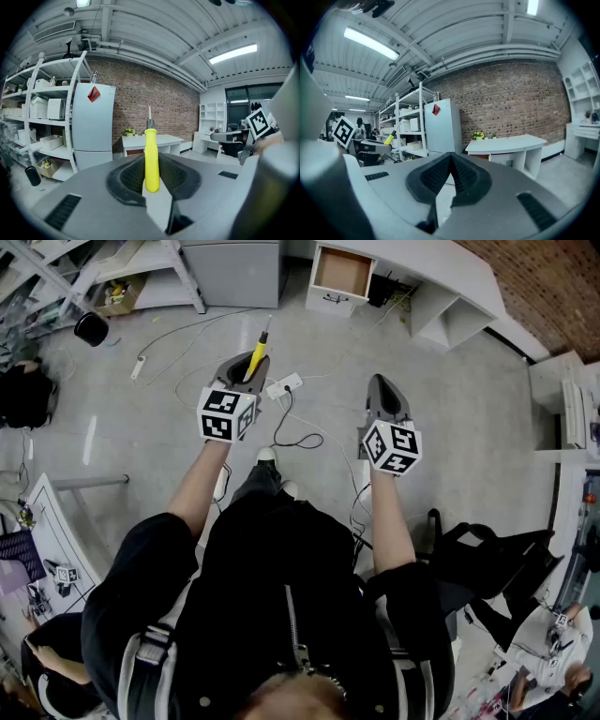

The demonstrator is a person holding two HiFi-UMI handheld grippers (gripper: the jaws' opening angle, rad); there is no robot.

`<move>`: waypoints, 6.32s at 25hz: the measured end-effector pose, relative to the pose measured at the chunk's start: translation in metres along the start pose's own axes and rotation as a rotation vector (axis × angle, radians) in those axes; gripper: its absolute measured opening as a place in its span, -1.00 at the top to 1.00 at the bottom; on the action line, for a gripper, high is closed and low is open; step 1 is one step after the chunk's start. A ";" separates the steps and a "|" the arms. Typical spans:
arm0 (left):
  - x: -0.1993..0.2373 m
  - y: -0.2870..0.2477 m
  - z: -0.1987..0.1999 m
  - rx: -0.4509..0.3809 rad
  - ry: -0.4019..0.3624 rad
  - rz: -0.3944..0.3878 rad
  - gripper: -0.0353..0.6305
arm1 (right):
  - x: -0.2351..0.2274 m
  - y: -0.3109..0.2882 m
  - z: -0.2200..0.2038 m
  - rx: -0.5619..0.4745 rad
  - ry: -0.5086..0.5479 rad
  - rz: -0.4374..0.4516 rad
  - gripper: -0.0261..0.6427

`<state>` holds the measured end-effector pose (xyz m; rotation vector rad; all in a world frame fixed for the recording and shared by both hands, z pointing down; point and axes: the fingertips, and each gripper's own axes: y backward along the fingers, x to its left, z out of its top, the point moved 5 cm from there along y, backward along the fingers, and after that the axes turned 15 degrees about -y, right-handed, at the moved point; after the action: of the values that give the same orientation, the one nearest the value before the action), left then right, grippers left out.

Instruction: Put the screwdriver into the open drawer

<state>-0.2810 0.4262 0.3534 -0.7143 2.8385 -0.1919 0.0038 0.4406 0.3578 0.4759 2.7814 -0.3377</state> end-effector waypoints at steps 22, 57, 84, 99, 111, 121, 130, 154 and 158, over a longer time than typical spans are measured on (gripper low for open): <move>0.014 -0.045 -0.002 0.009 0.009 0.017 0.62 | -0.023 -0.033 -0.005 -0.001 -0.058 -0.001 0.90; 0.121 -0.438 0.032 0.048 0.010 -0.071 0.62 | -0.205 -0.358 0.108 0.024 -0.104 -0.051 0.90; 0.103 -0.684 -0.024 0.273 0.151 0.029 0.62 | -0.375 -0.575 0.151 0.236 -0.105 0.150 0.90; 0.091 -0.732 -0.165 0.519 0.295 -0.040 0.62 | -0.396 -0.615 0.080 0.387 -0.182 0.096 0.90; 0.092 -0.827 -0.287 0.643 0.337 0.022 0.62 | -0.414 -0.604 0.018 0.484 -0.252 0.027 0.90; 0.096 -0.896 -0.348 0.675 0.371 0.072 0.62 | -0.431 -0.578 -0.019 0.533 -0.289 -0.049 0.90; 0.099 -0.923 -0.393 0.777 0.369 0.094 0.62 | -0.446 -0.560 -0.037 0.557 -0.309 -0.111 0.90; 0.083 -0.904 -0.398 0.887 0.402 0.008 0.61 | -0.444 -0.562 -0.036 0.560 -0.351 -0.118 0.90; 0.086 -0.883 -0.363 0.804 0.404 0.030 0.61 | -0.434 -0.569 -0.023 0.541 -0.345 -0.095 0.90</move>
<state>-0.0398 -0.3601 0.8455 -0.4750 2.7164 -1.5014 0.1868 -0.1996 0.6226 0.3567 2.3579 -1.0956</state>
